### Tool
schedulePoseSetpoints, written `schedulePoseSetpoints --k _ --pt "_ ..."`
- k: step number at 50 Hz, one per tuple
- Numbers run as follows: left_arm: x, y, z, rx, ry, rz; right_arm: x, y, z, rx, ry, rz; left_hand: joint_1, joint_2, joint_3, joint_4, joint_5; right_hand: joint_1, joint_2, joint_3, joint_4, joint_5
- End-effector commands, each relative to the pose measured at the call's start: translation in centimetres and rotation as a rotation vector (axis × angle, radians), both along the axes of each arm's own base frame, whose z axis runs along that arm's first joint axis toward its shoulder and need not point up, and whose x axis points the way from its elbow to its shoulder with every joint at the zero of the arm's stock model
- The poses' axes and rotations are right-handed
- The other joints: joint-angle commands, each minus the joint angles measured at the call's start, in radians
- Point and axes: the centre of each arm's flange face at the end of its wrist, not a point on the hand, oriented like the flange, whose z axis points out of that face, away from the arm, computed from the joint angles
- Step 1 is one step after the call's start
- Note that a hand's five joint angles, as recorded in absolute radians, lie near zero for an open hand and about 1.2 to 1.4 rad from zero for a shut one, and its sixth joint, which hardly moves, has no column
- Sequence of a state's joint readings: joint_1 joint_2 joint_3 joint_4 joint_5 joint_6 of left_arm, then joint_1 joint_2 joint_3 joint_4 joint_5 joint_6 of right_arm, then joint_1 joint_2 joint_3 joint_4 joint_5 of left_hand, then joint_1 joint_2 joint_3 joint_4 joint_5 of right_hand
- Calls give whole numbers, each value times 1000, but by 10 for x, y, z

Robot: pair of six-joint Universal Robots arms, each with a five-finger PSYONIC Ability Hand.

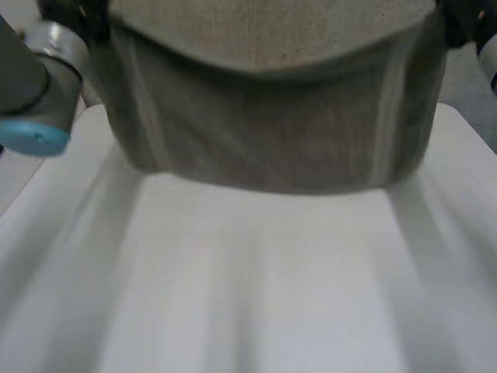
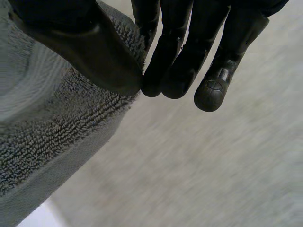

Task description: Fold the towel.

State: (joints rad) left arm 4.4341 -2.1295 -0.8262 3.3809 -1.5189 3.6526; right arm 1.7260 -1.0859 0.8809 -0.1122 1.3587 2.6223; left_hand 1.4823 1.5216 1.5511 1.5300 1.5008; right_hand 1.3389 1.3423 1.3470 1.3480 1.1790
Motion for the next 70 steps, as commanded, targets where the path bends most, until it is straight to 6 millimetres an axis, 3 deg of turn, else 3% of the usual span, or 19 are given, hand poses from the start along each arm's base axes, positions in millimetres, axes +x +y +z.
schedulePoseSetpoints --k 1,3,6,8,9,11,15,19,22,24,29,34,36,42,46,49,57,62,70 --pt "9 18 -2 116 65 -26 -6 19 3 15 -56 35 -86 -125 -155 -134 -279 57 54 49 48 43" --pt "7 26 -36 230 35 -32 -2 27 -29 169 -14 83 -86 -125 -155 -134 -279 57 54 49 48 43" --pt "9 30 -57 299 17 -32 0 33 -45 250 5 111 -86 -125 -155 -134 -279 57 54 49 48 43" --pt "15 46 -95 432 -11 -32 1 48 -76 395 33 152 -86 -125 -155 -134 -279 57 54 49 48 43" --pt "15 46 -95 432 -11 -32 1 48 -76 396 33 152 -86 -125 -155 -134 -279 57 54 49 48 43" --pt "23 71 -118 530 -30 -42 0 66 -103 494 68 177 -86 -125 -155 -134 -279 57 54 49 48 43" --pt "35 95 -134 601 -45 -53 -5 91 -108 521 114 187 -86 -125 -155 -134 -279 57 54 49 48 43" --pt "48 130 -133 623 -51 -88 -32 112 -103 512 152 121 -86 -125 -155 -134 -279 57 54 49 48 43" --pt "53 140 -129 612 -52 -93 -41 117 -102 521 149 94 -86 -125 -155 -134 -279 57 54 49 48 43" --pt "65 155 -113 562 -38 -80 -55 126 -91 520 133 73 -86 -125 -155 -134 -279 57 54 49 48 43" --pt "80 163 -94 490 -17 -53 -69 135 -78 543 114 75 -86 -125 -155 -134 -279 57 54 49 48 43" --pt "80 163 -96 503 -21 -93 -71 133 -78 566 106 112 -86 -125 -155 -134 -279 57 54 49 48 43" --pt "78 161 -103 525 -25 -111 -71 130 -85 591 99 126 -86 -125 -155 -134 -279 57 54 49 48 43" --pt "65 146 -153 705 -52 -156 -71 106 -117 706 84 133 -86 -125 -155 -134 -279 57 54 49 48 43" --pt "54 128 -181 788 -72 -172 -55 92 -137 764 100 165 -86 -125 -155 -134 -279 57 54 49 48 43" --pt "51 120 -187 799 -76 -166 -51 85 -144 778 109 162 -86 -125 -155 -134 -279 57 54 49 48 43" --pt "41 57 -202 754 -72 -84 -36 50 -175 811 143 102 -86 -125 -155 -134 -279 57 54 49 48 43" --pt "32 34 -206 715 -73 -83 -30 19 -190 783 71 47 -86 -125 -155 -134 -279 57 54 49 48 43" --pt "15 8 -215 648 -71 -110 -27 -12 -194 635 -25 -12 -86 -125 -155 -134 -279 57 54 49 48 43"
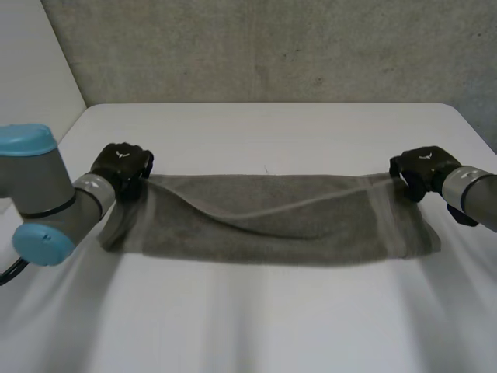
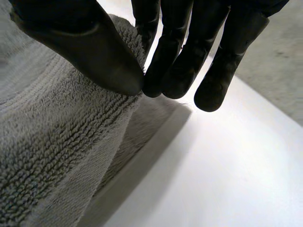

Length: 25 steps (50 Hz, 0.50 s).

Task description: Fold the towel.

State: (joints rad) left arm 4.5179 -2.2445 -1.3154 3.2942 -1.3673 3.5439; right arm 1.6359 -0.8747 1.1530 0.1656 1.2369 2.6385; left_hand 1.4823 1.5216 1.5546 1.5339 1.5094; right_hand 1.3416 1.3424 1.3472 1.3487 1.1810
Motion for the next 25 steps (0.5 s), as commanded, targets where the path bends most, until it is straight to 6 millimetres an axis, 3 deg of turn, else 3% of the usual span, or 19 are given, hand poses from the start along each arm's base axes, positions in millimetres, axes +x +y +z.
schedulePoseSetpoints --k 1,7,12,25 --pt "-20 -23 -7 -75 14 -36 3 -30 0 -161 -69 -87 -86 -125 -158 -138 -288 55 54 49 48 41" --pt "-25 -34 -12 -120 18 -30 6 -40 2 -241 -75 -113 -86 -125 -158 -138 -288 55 54 49 48 41" --pt "-27 -51 -19 -155 16 9 15 -42 -7 -256 -77 -98 -86 -125 -158 -138 -288 55 54 49 48 41" --pt "-28 -59 -35 -156 -20 13 25 -54 -23 -295 -73 -101 -86 -125 -158 -138 -288 55 54 49 48 41"
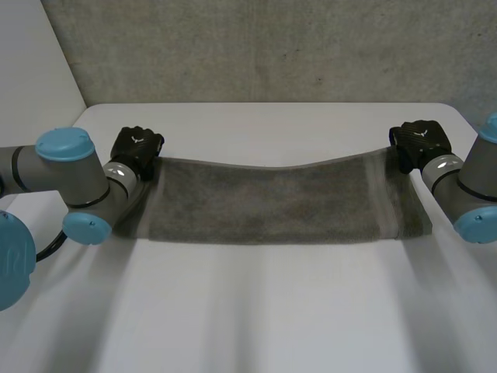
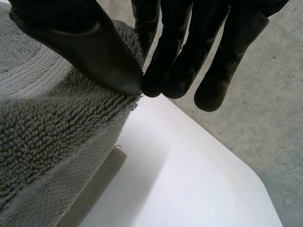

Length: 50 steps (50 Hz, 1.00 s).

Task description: Fold the towel.

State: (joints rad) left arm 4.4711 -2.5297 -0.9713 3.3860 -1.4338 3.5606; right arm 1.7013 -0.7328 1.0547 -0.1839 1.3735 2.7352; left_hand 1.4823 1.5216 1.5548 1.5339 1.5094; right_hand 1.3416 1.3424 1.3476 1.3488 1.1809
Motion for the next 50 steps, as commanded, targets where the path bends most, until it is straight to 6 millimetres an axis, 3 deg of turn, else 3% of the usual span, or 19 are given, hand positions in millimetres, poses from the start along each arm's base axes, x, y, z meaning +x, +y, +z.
schedulePoseSetpoints --k 1,5,6,7,9,10,11,12,15,17,21,23,26,28,34,38,42,44,50 --pt "0 -2 -9 -4 -38 -2 7 -8 -9 -24 7 -6 -86 -125 -159 -138 -288 55 54 49 47 41" --pt "-1 -3 -10 -20 -74 -8 8 -9 -12 -22 10 -6 -86 -125 -159 -138 -288 55 54 49 47 41" --pt "0 -4 -11 -33 -96 -9 9 -8 -13 -17 11 -6 -283 -323 -356 -335 -485 -69 -70 -75 -77 -83" --pt "0 -4 -11 -33 -96 -9 9 -8 -13 -17 11 -6 -285 -325 -358 -337 -487 -71 -71 -77 -78 -84" --pt "0 -4 -10 -61 -133 -9 10 -5 -11 -15 10 -6 -1019 -1058 -1091 -1070 -1220 -848 -848 -854 -855 -861" --pt "0 -4 -10 -61 -133 -9 10 -5 -11 -15 10 -6 -1022 -1061 -1095 -1074 -1224 -851 -852 -857 -859 -865" --pt "0 -4 -8 -75 -146 -7 11 -3 -11 -10 10 -6 -1205 -1245 -1278 -1257 -1407 -1096 -1096 -1102 -1103 -1109" --pt "0 -4 -6 -84 -150 1 11 -1 -6 -17 7 -8 -1297 -1337 -1370 -1349 -1499 -1167 -1168 -1173 -1174 -1181" --pt "-1 -4 0 -95 -147 6 11 3 4 -32 6 -6 -1292 -1332 -1365 -1344 -1494 -1167 -1168 -1173 -1174 -1181" --pt "-1 -2 18 -125 -132 13 8 11 31 -74 -4 -4 -1292 -1332 -1365 -1344 -1494 -1167 -1168 -1173 -1174 -1181" --pt "0 2 35 -144 -113 16 4 21 56 -111 -9 -4 -1295 -1335 -1368 -1347 -1497 -1167 -1168 -1173 -1174 -1181" --pt "2 10 55 -160 -86 16 1 35 82 -149 -15 -1 -1292 -1332 -1365 -1344 -1494 -1167 -1168 -1173 -1174 -1181" --pt "3 16 64 -163 -69 14 0 42 92 -159 -18 -1 -1289 -1329 -1362 -1341 -1491 -1167 -1168 -1173 -1174 -1181" --pt "7 29 80 -157 -36 14 -3 58 102 -158 -13 2 -1286 -1326 -1359 -1338 -1488 -1167 -1168 -1173 -1174 -1181" --pt "12 49 95 -136 2 6 -5 84 99 -69 -2 40 -1286 -1326 -1359 -1338 -1488 -1167 -1168 -1173 -1174 -1181" --pt "15 59 94 -128 -4 -33 -19 100 82 31 23 51 -1289 -1329 -1362 -1341 -1491 -1167 -1168 -1173 -1174 -1181" --pt "15 57 90 -123 -6 -49 -25 109 72 59 56 68 -1286 -1326 -1359 -1338 -1488 -1167 -1168 -1173 -1174 -1181" --pt "24 48 85 -112 -9 -20 -31 113 66 77 79 65 -1284 -1323 -1356 -1335 -1485 -1167 -1168 -1173 -1174 -1181" --pt "39 46 74 -56 -4 13 -43 109 60 96 82 37 -1275 -1314 -1347 -1326 -1476 -1137 -1137 -1143 -1144 -1151"
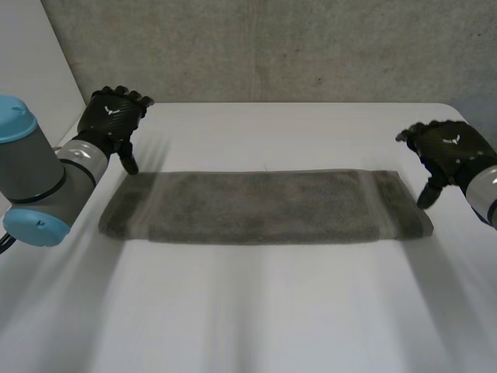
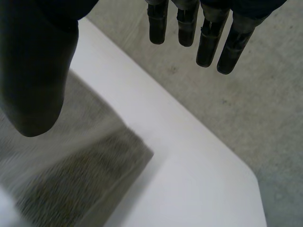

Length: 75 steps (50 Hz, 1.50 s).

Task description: Fold the towel.

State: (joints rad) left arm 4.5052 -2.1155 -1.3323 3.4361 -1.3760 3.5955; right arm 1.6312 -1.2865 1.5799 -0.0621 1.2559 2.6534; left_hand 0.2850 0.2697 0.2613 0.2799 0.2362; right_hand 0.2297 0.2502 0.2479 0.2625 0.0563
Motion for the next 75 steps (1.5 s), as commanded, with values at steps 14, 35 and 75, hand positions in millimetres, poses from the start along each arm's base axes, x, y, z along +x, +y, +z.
schedulePoseSetpoints --k 14,35,75 --pt "7 63 -28 222 59 -17 -13 -10 -64 180 17 19 -80 -65 -57 -75 -206 205 184 186 172 203" --pt "3 101 -27 282 163 -99 -17 -38 -100 182 71 -7 -80 -65 -57 -75 -206 1165 1144 1147 1132 1164" --pt "-13 98 26 124 229 -144 148 18 10 -292 151 305 -92 -77 -68 -87 -218 1167 1146 1148 1134 1165"
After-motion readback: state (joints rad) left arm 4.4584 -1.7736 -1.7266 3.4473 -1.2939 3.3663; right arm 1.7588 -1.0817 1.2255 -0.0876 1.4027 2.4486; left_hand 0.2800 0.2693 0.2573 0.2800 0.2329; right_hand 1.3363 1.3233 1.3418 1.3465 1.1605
